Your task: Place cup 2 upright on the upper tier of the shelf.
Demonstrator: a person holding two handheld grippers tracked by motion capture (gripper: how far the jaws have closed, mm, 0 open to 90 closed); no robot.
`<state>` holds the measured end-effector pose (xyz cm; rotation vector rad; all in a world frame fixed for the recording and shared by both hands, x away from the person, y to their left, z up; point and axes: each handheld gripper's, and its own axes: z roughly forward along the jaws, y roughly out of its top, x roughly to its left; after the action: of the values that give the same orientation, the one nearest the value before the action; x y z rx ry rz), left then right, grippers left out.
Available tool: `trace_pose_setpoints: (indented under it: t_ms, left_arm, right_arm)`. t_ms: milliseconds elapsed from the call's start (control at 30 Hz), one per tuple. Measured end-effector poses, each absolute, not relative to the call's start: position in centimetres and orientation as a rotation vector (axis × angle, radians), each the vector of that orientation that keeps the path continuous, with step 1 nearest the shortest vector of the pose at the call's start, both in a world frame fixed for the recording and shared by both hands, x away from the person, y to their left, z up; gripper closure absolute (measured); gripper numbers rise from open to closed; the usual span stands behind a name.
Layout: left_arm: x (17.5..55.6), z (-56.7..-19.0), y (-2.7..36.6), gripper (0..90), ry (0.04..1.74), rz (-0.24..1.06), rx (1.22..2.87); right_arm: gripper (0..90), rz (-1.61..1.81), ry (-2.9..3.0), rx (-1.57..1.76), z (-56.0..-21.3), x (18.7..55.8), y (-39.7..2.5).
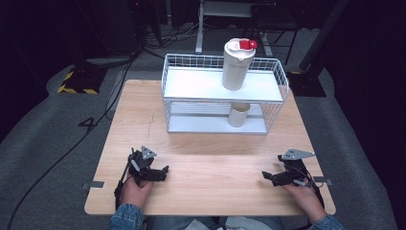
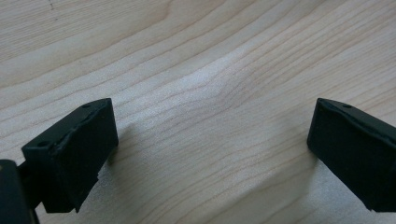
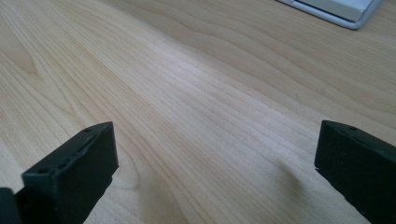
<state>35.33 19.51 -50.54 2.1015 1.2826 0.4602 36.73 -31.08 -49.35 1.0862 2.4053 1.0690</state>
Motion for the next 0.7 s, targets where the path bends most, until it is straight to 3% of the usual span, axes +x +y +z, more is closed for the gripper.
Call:
trace_pose_setpoints:
  t_ms: [700]
  left_arm:
    - [35.3, -50.5, 19.5, 2.3, 1.282, 0.460, 2.102]
  right_arm:
    - [0.0, 0.970, 2.342, 1.170, -50.6, 36.4, -29.9]
